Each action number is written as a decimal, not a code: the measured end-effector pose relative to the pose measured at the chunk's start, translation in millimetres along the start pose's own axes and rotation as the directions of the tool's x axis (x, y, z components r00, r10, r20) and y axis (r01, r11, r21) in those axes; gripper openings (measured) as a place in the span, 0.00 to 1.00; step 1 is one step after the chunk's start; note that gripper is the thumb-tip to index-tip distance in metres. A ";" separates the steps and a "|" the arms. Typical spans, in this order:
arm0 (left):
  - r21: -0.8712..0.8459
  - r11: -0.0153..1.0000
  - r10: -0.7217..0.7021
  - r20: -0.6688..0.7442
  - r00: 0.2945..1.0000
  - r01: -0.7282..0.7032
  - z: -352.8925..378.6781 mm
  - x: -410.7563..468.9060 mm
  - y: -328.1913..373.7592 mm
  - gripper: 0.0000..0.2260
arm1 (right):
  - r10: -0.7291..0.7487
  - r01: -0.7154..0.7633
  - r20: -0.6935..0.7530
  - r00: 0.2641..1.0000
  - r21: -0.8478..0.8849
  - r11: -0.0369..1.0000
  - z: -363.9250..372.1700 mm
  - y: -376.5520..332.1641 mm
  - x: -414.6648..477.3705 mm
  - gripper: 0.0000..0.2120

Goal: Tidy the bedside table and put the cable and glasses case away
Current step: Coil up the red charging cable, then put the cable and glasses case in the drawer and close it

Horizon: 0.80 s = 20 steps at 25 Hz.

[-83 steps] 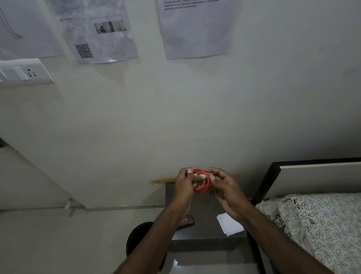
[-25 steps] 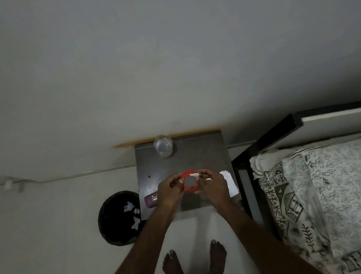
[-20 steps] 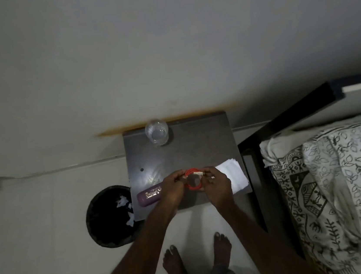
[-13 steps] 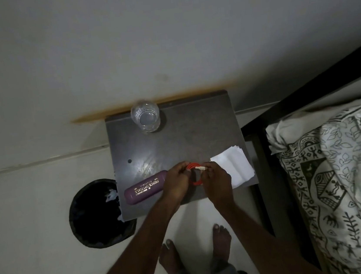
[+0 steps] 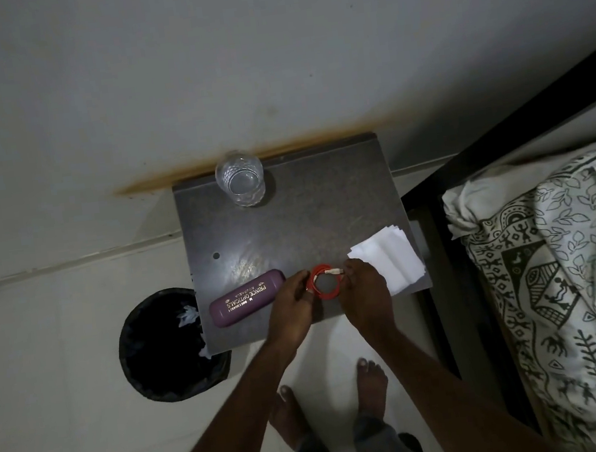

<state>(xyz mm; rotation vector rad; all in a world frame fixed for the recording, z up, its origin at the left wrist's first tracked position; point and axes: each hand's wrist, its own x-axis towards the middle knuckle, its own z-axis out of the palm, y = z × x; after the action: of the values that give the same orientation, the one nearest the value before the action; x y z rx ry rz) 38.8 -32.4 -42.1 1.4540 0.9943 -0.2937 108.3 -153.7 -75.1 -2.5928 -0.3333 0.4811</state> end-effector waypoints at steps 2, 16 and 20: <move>-0.005 1.000 0.009 -0.043 0.999 -0.009 -5.8 -9.3 -6.5 0.15 | 0.026 -0.026 -0.046 0.999 0.001 1.000 -18.3 -2.4 -7.3 0.06; -0.090 0.984 -0.177 -0.483 0.858 0.152 -127.2 -5.2 -94.4 0.15 | 0.319 -0.372 0.216 0.923 0.285 0.883 -77.4 120.4 59.2 0.22; -0.436 0.851 -0.437 -0.278 0.855 0.293 -117.4 -1.7 -102.4 0.21 | 0.384 -0.572 0.451 0.806 0.423 0.703 -82.1 116.8 56.8 0.23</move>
<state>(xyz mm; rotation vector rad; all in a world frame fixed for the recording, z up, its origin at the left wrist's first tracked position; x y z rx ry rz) -79.8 56.6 -89.7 0.9650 1.5574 -0.0928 209.1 -269.4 -81.1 -1.9949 0.3731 1.0407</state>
